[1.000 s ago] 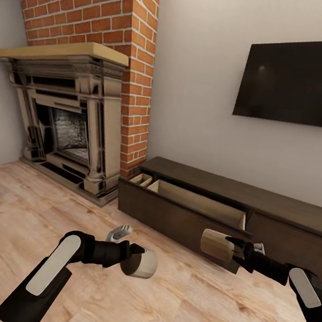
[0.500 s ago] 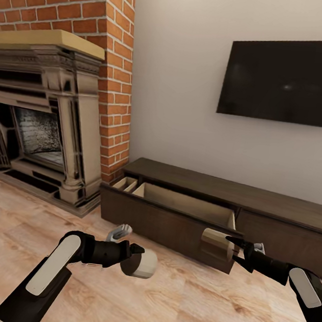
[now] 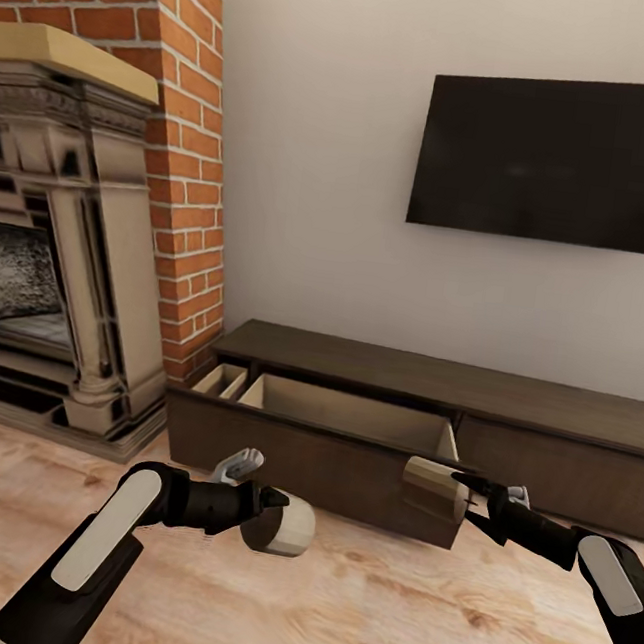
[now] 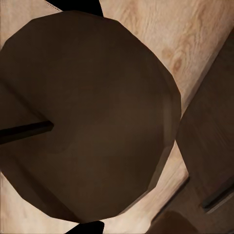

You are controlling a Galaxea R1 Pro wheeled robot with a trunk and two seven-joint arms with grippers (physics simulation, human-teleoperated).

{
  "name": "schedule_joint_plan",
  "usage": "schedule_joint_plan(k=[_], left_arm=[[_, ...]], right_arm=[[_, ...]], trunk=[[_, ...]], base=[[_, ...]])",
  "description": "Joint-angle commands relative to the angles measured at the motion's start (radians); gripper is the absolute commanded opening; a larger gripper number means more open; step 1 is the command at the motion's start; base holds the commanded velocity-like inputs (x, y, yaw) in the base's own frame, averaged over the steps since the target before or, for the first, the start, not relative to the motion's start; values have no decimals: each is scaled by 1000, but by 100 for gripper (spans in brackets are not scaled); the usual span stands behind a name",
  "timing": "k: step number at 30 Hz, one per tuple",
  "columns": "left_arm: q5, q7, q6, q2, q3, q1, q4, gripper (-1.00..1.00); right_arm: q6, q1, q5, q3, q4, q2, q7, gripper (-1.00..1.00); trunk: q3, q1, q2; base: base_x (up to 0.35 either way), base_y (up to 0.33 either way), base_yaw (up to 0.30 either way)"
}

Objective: Place each of the two pumpkins and all three candles from the living room inside a cabinet in the living room (use any cabinet), then make sure every cabinet is closed, and position the cauldron so it is next to a table in the living room.

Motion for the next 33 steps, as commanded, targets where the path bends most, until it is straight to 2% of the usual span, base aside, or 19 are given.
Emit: schedule_joint_plan(k=[1, 19, 25, 33], left_arm=[[16, 10, -3, 1, -1, -1, -1, -100], [15, 10, -3, 1, -4, -1, -1, -100], [14, 10, -3, 1, -4, -1, -1, -100], [15, 10, -3, 1, -4, -1, -1, -100]], right_arm=[[6, -1, 5, -2, 0, 0, 5, -100], [6, -1, 5, -2, 0, 0, 5, -100], [5, -1, 5, -2, 0, 0, 4, -100], [6, -1, 5, -2, 0, 0, 4, -100]], trunk=[[-1, 0, 0], [-1, 0, 0], [-1, 0, 0], [-1, 0, 0]], base=[[218, 243, -273], [216, 211, -273], [197, -13, -257], [203, -154, -33]])
